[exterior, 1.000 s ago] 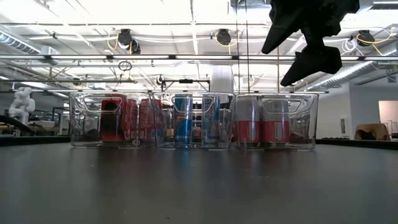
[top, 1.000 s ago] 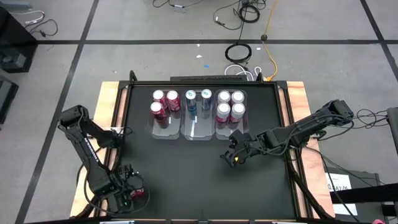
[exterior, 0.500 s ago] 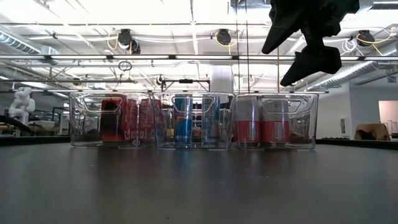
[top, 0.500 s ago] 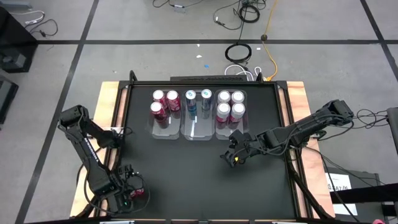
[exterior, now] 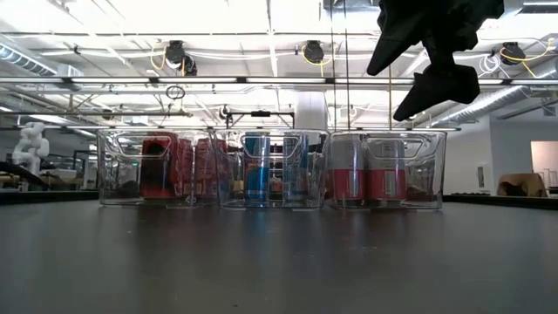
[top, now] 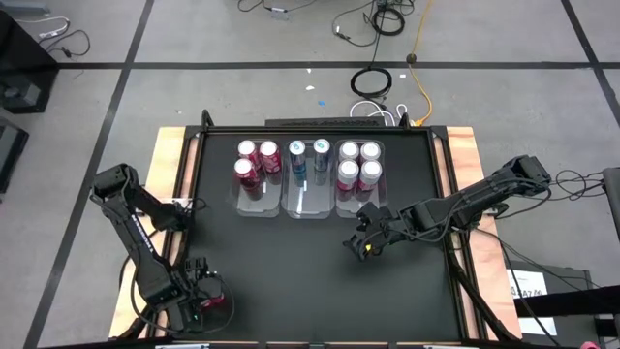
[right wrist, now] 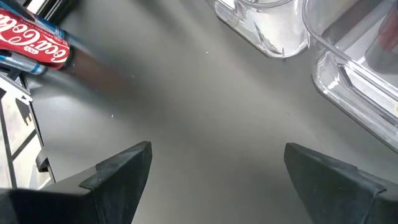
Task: Sort soda cans
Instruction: Put the red soda can into the left transparent bin
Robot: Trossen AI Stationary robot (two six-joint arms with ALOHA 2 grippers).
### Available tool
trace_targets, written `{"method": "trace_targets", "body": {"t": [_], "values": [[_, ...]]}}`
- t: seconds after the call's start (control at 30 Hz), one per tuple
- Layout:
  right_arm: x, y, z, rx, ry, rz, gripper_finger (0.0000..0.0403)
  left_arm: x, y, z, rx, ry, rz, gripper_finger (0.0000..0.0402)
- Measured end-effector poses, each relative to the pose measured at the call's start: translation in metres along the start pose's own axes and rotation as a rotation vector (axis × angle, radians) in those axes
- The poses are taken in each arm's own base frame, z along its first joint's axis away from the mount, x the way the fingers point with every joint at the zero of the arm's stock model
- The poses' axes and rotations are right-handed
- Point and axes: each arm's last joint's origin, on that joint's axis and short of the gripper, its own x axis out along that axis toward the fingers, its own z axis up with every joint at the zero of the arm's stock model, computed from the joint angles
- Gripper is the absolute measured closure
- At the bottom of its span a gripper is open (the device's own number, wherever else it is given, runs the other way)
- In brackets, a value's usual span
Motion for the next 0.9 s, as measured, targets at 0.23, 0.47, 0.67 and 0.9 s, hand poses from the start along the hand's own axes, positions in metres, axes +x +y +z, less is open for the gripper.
{"method": "trace_targets", "body": {"t": [0.23,0.47,0.67,0.9], "values": [[0.000,0.000,0.000,-0.016,0.000,0.000,0.0044,0.000,0.000,0.001,-0.004,-0.001,-0.001,0.0089],[0.000,0.000,0.000,-0.054,-0.002,-0.001,0.0044,-0.006,0.005,0.025,-0.090,-0.062,0.001,0.0075],[0.000,0.000,0.000,-0.119,-0.004,-0.002,0.0044,-0.024,0.020,0.072,-0.208,-0.192,0.001,0.0075],[0.000,0.000,0.000,-0.199,-0.003,-0.002,0.0044,-0.058,0.059,0.137,-0.338,-0.381,0.039,0.0077]]}}
